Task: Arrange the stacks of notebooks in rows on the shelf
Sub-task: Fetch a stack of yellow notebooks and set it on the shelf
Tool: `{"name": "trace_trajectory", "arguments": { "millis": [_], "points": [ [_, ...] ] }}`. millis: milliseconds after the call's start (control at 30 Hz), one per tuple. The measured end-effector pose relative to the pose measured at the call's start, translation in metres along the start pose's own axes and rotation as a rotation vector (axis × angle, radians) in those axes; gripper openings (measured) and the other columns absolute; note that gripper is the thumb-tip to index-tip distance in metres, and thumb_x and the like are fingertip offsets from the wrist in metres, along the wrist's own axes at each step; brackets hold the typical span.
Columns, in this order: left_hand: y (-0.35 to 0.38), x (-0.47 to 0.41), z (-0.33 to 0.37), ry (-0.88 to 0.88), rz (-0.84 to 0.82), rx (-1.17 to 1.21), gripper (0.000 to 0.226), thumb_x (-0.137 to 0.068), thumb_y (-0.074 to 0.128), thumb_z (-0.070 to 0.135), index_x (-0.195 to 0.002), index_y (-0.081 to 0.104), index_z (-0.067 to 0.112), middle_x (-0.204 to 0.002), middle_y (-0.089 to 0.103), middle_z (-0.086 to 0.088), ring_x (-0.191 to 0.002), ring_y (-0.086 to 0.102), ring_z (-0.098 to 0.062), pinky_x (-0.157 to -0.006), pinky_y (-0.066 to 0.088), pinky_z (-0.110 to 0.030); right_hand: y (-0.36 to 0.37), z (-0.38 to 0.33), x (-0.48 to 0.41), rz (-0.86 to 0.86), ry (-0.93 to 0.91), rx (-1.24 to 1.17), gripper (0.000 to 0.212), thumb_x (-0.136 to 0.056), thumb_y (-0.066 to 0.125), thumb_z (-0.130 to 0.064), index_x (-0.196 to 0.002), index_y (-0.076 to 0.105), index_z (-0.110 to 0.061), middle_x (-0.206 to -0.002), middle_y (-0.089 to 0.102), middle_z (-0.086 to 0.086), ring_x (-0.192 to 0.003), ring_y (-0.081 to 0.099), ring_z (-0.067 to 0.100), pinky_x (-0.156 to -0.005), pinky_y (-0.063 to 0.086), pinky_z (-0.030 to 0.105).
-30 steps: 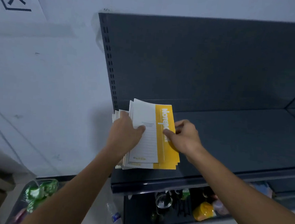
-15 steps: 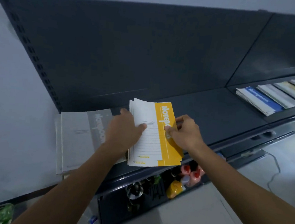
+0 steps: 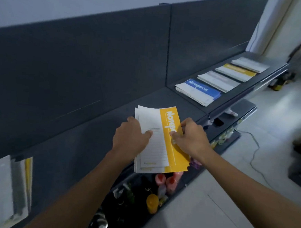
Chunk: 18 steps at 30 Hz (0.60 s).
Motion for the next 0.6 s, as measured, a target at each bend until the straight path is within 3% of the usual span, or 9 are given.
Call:
{"name": "trace_trajectory", "arguments": {
  "millis": [200, 367, 600],
  "points": [
    [0.055, -0.021, 0.103, 0.076, -0.066, 0.014, 0.051, -0.086, 0.070, 0.052, -0.108, 0.045, 0.014, -0.098, 0.053, 0.000, -0.089, 0.059, -0.025, -0.065, 0.045, -0.034, -0.067, 0.080, -0.037, 0.044, 0.073, 0.000, 0.034, -0.088, 0.069, -0.044, -0.103, 0.051, -0.020, -0.095, 0.064, 0.000, -0.089, 0.063, 0.026, -0.077, 0.055, 0.044],
    [0.085, -0.044, 0.167, 0.127, -0.102, 0.014, 0.054, -0.086, 0.070, 0.053, -0.114, 0.046, 0.013, -0.113, 0.060, -0.006, -0.100, 0.063, -0.029, -0.067, 0.045, -0.035, -0.106, 0.128, -0.068, 0.088, 0.133, 0.011, 0.036, -0.087, 0.070, -0.046, -0.106, 0.050, -0.023, -0.103, 0.064, 0.000, -0.095, 0.061, 0.025, -0.077, 0.050, 0.039],
    [0.125, -0.085, 0.231, 0.153, -0.181, 0.043, 0.054, -0.087, 0.070, 0.052, -0.118, 0.047, 0.014, -0.113, 0.061, -0.004, -0.100, 0.064, -0.027, -0.071, 0.053, -0.037, -0.140, 0.177, -0.117, 0.127, 0.234, -0.017, 0.035, -0.087, 0.070, -0.046, -0.105, 0.050, -0.025, -0.096, 0.060, -0.006, -0.089, 0.058, 0.019, -0.070, 0.046, 0.035]
  ]
}}
Point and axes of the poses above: each hand's wrist, its own x-axis away from the middle knuckle, its own y-axis out of the palm, z = x × y, the point moved 3 cm from there along -x, towards the middle knuckle
